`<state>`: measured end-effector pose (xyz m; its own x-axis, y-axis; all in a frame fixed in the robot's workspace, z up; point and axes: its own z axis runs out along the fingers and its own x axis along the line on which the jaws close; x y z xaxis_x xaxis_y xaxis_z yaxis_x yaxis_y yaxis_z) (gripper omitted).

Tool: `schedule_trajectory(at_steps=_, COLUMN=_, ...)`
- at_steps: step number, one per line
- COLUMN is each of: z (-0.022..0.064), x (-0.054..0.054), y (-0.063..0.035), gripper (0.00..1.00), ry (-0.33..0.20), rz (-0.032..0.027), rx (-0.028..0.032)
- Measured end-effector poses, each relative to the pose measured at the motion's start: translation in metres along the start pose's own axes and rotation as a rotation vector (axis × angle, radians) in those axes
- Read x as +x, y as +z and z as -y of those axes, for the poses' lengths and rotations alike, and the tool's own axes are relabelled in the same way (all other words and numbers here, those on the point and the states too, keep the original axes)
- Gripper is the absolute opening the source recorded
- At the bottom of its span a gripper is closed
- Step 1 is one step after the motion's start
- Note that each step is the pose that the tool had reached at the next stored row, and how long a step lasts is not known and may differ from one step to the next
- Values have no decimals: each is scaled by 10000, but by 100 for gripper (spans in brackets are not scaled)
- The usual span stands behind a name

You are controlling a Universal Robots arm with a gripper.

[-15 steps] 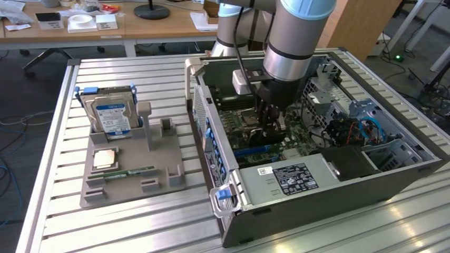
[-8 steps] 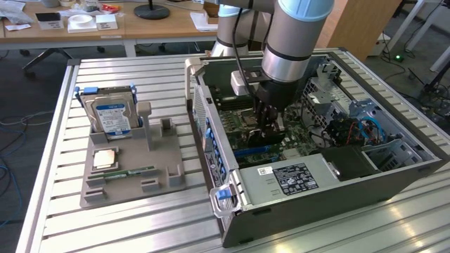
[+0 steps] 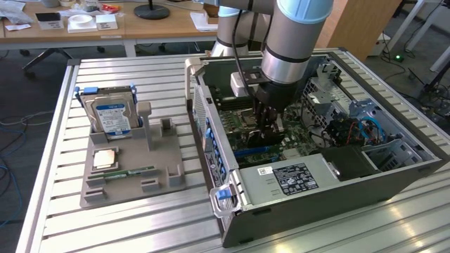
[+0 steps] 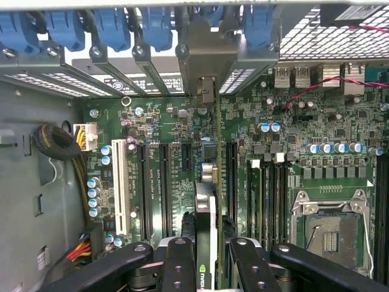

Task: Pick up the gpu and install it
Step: 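Insert the gpu into the slot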

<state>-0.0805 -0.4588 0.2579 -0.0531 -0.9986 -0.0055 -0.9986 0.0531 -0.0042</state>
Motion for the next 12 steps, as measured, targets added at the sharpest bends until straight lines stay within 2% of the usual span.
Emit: schedule_trajectory(at_steps=12, z=-1, x=1, y=54, gripper=27, ry=0, rz=-6, rx=-2)
